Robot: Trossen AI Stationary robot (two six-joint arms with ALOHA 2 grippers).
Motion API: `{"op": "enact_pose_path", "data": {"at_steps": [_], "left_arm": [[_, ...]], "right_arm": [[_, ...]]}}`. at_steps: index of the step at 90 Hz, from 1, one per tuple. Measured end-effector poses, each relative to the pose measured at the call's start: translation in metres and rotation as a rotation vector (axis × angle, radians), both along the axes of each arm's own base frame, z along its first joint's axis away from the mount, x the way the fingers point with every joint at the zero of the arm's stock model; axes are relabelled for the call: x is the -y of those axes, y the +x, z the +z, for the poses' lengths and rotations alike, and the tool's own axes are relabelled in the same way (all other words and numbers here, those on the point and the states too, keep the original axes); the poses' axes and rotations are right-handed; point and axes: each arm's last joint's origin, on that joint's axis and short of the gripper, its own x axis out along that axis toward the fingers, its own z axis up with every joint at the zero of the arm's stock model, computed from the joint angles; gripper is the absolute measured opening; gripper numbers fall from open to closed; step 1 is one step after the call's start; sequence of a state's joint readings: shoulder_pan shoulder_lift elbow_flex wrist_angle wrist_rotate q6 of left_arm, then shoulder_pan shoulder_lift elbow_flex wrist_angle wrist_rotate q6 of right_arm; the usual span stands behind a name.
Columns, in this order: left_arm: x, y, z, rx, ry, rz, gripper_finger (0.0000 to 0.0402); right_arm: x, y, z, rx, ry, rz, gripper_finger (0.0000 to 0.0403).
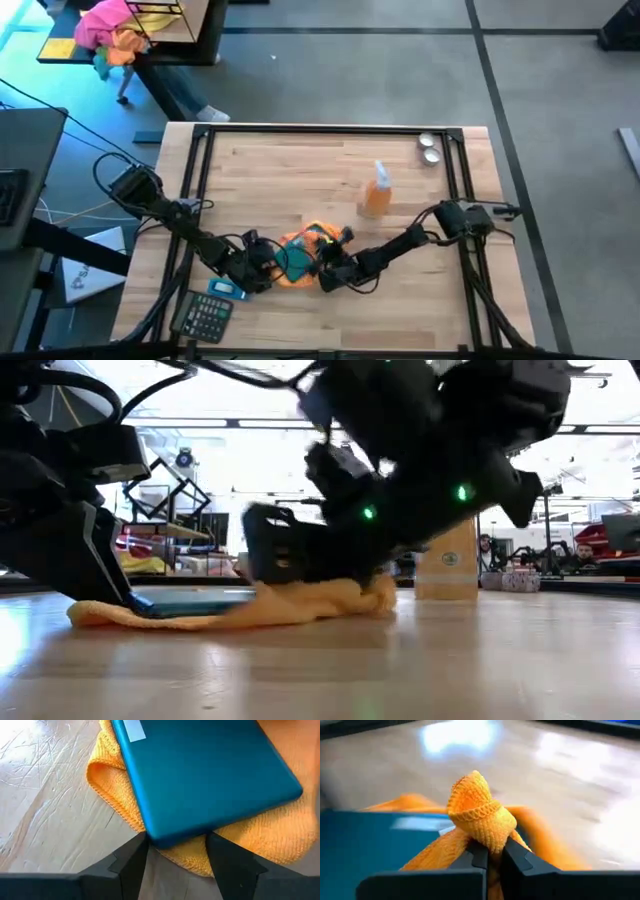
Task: Apply microfiber cloth
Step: Wipe tablet with a microfiber cloth
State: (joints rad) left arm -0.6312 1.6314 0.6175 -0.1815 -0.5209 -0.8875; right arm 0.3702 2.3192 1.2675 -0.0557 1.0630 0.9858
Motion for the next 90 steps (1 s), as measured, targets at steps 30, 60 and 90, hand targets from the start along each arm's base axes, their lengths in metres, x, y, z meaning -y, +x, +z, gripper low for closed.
{"op": "enact_pose_path", "data": {"at_steps": [30,60,90], "left_arm": [[0.000,0.000,0.000,-0.001,0.003,-0.001,0.0184],[0.000,0.001,0.000,0.006,0.000,-0.007,0.0184],[0.000,0.002,0.001,0.011,0.009,-0.017,0.0184]], "right_arm": [[-0.035,-0.028,0.001,0.019,-0.021,0.010,0.0000],[-0.063,-0.011,0.012,0.058,-0.039,0.236,0.0000],[-0.027,0.044,0.010,0.188,0.031,0.646,0.0000]]}}
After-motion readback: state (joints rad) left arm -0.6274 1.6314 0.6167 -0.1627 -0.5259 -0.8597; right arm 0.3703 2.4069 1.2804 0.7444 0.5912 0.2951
